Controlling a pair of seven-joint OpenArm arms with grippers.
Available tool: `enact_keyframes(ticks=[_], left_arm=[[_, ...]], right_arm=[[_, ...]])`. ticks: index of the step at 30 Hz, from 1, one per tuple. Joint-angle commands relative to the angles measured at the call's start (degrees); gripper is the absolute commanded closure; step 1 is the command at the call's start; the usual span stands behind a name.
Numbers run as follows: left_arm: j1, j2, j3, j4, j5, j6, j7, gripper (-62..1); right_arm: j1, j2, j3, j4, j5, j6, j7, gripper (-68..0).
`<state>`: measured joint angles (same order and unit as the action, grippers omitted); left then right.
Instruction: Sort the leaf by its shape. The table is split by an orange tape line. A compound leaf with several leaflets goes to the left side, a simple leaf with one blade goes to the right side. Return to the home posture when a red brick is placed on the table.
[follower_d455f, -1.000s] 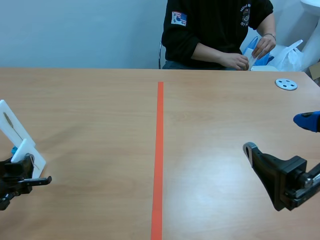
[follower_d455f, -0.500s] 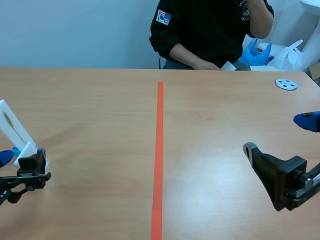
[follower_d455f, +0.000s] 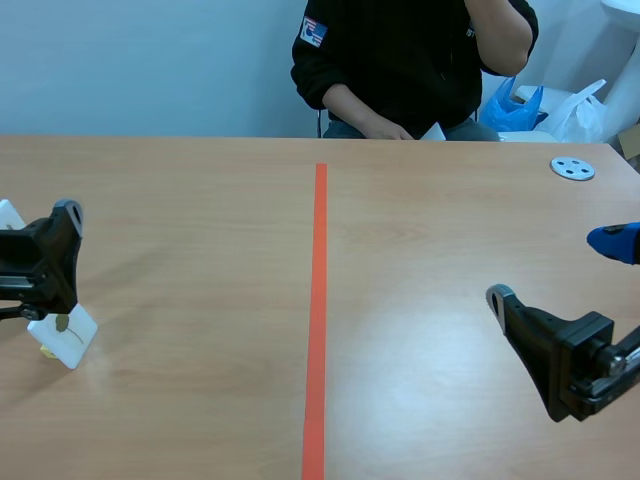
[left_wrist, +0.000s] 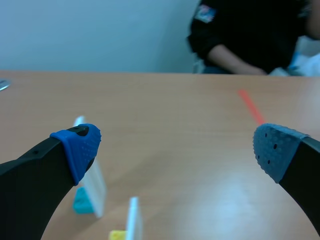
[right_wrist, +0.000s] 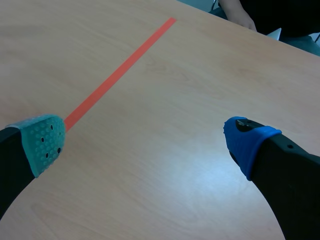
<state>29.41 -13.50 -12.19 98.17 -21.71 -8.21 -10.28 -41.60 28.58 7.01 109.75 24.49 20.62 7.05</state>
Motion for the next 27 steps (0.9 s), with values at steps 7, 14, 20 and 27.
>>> enact_keyframes(ticks=[7,14,20,27], left_arm=[[8.02,-1.81,0.76,16.44,-0.15,-15.65,8.04,-62.3],[8.35,-4.02,7.04,18.51,0.15,-17.07,12.28,-62.3],[7.67,-4.04,13.94,16.81,3.8,-16.24,13.16,-62.3],[6.4,-4.85,18.47,12.81,5.66,-15.08,12.85,-62.3]], right_arm=[[0.66,0.31,0.07,0.66,0.2,-0.02,0.81,-67.9],[0.66,0.31,0.07,0.66,0.2,-0.02,0.81,-67.9],[0.66,0.31,0.07,0.66,0.2,-0.02,0.81,-67.9],[0.66,0.31,0.07,0.66,0.2,-0.02,0.76,-67.9]])
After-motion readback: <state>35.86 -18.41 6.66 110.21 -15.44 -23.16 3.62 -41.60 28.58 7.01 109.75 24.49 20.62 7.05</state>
